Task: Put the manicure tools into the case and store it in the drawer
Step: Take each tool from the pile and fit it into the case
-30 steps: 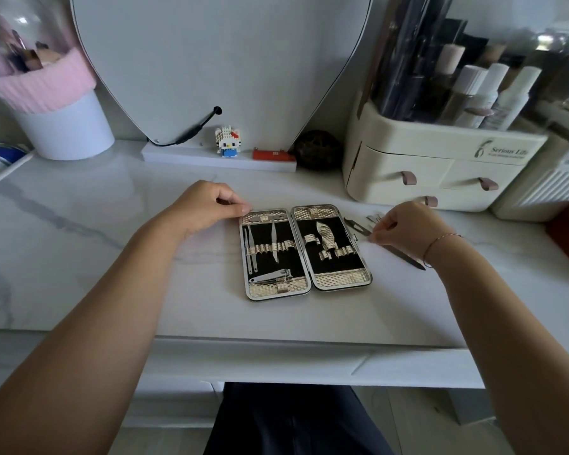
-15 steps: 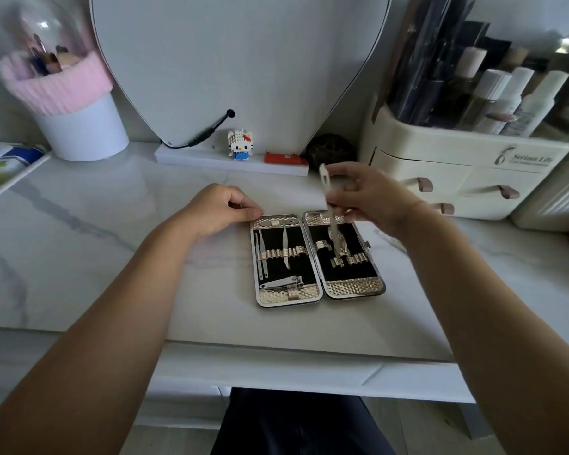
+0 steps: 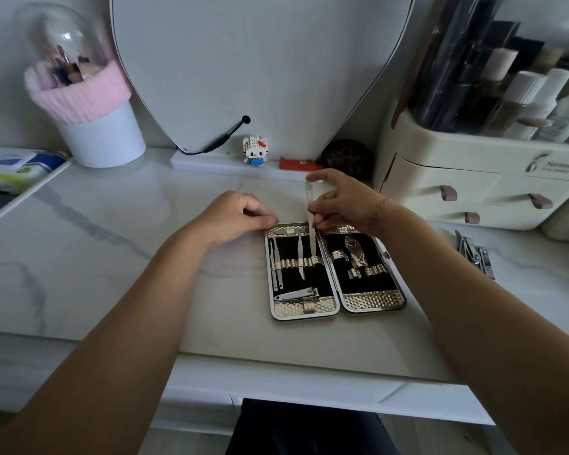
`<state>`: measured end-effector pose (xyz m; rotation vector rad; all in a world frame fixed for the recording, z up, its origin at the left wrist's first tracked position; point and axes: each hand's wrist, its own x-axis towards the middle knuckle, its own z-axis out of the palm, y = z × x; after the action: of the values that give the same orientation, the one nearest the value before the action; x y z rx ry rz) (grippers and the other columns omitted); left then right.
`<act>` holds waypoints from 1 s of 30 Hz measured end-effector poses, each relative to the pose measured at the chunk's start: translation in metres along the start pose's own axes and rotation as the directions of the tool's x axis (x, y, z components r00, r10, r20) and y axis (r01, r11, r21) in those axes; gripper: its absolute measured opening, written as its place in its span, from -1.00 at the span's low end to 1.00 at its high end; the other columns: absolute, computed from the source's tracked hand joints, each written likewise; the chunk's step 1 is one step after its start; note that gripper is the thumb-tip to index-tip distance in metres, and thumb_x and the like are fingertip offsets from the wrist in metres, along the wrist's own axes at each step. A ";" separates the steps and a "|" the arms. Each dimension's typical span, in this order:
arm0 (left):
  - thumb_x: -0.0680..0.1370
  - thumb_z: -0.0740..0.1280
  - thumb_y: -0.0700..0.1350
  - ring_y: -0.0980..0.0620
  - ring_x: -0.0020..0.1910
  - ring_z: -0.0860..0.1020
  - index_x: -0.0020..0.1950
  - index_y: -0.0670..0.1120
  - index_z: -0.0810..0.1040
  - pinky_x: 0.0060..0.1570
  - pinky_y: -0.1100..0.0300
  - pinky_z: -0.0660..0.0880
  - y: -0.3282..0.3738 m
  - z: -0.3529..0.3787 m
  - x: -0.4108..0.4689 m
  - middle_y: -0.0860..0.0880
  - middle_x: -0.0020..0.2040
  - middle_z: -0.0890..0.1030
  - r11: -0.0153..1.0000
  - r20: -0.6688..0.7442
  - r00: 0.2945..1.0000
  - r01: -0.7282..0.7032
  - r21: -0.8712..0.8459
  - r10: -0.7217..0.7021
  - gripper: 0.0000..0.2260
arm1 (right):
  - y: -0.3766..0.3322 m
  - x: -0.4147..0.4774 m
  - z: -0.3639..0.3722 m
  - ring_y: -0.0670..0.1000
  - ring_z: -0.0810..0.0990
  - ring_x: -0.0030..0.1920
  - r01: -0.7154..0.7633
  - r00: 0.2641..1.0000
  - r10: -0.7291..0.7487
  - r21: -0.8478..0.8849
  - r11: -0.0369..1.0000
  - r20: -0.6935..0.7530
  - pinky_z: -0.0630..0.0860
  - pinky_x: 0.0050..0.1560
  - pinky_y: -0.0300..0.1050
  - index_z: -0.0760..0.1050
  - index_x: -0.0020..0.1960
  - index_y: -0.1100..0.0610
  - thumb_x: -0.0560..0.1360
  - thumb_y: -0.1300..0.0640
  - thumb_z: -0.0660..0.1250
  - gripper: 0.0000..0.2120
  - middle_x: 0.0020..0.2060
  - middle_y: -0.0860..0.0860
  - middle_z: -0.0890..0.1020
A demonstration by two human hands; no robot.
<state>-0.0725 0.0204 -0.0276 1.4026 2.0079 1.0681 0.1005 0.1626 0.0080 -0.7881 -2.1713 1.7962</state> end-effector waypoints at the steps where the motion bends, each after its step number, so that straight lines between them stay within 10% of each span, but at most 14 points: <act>1: 0.41 0.48 -0.06 0.07 -0.02 0.56 -0.10 0.01 0.69 0.12 0.18 0.39 0.000 0.000 0.000 0.00 -0.08 0.64 1.000 -0.001 1.000 0.000 0.002 0.000 -0.91 | 0.000 0.000 -0.001 0.00 0.62 -0.43 -0.007 1.000 0.007 -0.004 1.000 0.015 0.58 -0.39 -0.21 0.31 0.31 0.15 0.46 0.40 0.32 -0.52 -0.44 0.10 0.58; 19: 0.41 0.48 -0.03 0.12 -0.05 0.56 -0.11 0.00 0.70 0.02 0.25 0.40 0.001 0.001 0.000 0.07 -0.10 0.63 1.000 -0.001 1.000 0.020 -0.011 -0.020 -0.90 | -0.001 -0.010 -0.005 -0.03 0.59 -0.26 0.129 0.986 -0.166 -0.668 0.732 0.009 0.45 -0.26 -0.36 0.64 -0.01 0.13 0.47 0.15 0.35 -0.86 -0.23 0.02 0.67; 26: 0.41 0.48 -0.04 0.12 -0.05 0.58 -0.13 0.03 0.69 0.03 0.25 0.42 0.002 0.002 -0.001 0.09 -0.11 0.64 1.000 -0.004 1.000 0.010 -0.002 -0.010 -0.93 | -0.011 0.009 -0.005 -0.05 0.41 -0.45 -0.116 0.992 0.122 -0.612 0.782 -0.033 0.43 -0.34 -0.23 0.65 -0.10 0.19 0.46 0.16 0.37 -0.88 -0.54 -0.02 0.52; 30: 0.42 0.47 -0.03 0.13 -0.05 0.59 -0.16 0.07 0.69 0.04 0.25 0.44 0.001 0.001 -0.001 0.11 -0.12 0.65 1.000 -0.005 1.000 0.002 0.022 -0.002 -0.97 | -0.020 0.021 -0.003 0.03 0.38 -0.38 -0.156 0.967 0.248 -0.634 0.758 0.058 0.39 -0.34 -0.17 0.65 -0.07 0.25 0.47 0.18 0.35 -0.84 -0.31 0.17 0.55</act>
<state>-0.0710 0.0204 -0.0273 1.4105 2.0301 1.0523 0.0797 0.1739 0.0247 -1.0902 -2.9337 1.2024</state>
